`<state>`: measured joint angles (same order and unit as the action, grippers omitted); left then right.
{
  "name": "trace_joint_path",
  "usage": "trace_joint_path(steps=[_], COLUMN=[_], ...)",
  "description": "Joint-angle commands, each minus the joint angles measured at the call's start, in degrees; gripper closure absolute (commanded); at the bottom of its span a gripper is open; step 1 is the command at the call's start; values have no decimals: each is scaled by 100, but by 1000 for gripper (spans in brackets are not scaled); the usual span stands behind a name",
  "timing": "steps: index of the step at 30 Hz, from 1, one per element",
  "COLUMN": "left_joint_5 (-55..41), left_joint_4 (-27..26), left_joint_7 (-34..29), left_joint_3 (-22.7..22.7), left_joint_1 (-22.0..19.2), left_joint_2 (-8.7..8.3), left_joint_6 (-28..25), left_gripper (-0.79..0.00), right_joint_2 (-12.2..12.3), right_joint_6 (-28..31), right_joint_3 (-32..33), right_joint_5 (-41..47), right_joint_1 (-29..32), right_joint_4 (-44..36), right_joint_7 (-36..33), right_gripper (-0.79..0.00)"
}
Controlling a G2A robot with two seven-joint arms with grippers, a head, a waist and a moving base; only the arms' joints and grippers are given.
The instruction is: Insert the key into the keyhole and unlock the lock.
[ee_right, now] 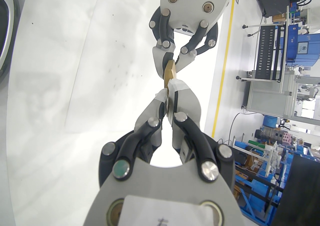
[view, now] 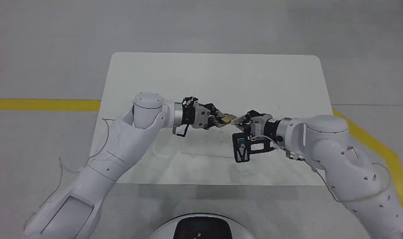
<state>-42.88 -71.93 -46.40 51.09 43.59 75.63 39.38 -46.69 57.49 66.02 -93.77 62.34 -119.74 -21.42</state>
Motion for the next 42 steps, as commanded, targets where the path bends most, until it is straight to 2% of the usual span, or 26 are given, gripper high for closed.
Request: trace_joint_path(steps=[1, 4, 5, 6, 16, 20, 22, 27, 30, 36, 38, 42], left_joint_5=[-10, -21, -23, -26, -36, -50, -57, -68, -71, -86, -89, -92], left_joint_4=[15, 39, 43, 47, 77, 85, 90, 99, 106, 121, 124, 125], left_joint_7=[0, -5, -7, -11, -28, -24, -28, -24, -24, -15, -14, -16], left_joint_3=[3, 7, 7, 9, 4, 4, 2, -3, -8, -14, -16, -17], left_joint_1=[-13, -33, -39, -42, -67, -67, -69, -72, -77, -83, -85, -90], left_joint_2=[1, 0, 0, 0, -5, -6, -6, -6, -5, -3, -3, -4], left_joint_6=[-3, -7, -6, -18, -29, -41, -42, -69, -74, -90, -92, -95], left_gripper=[0, 0, 0, 0, 0, 0, 0, 0, 0, 0, 0, 0], right_joint_2=[-10, -23, -27, -30, -45, -45, -43, -38, -35, -31, -28, -22], right_joint_6=[-17, -29, -35, -37, -36, -49, -40, -19, -3, 15, 43, 51], right_joint_3=[-8, -7, -5, -2, 42, 79, 99, 147, 167, 218, 231, 215], right_joint_5=[56, 145, 171, 196, 320, 344, 350, 356, 355, 362, 349, 325], right_joint_1=[-28, -69, -79, -88, -118, -97, -81, -37, -17, 8, 16, 16], right_joint_4=[21, 60, 67, 70, 41, 19, 5, -24, -41, -52, -59, -58], right_joint_7=[-28, -89, -114, -135, -240, -250, -255, -272, -274, -250, -261, -285], right_gripper=[0, -9, -52, -55, -43, -95, -175, -123, -43, -55, 0, 0])
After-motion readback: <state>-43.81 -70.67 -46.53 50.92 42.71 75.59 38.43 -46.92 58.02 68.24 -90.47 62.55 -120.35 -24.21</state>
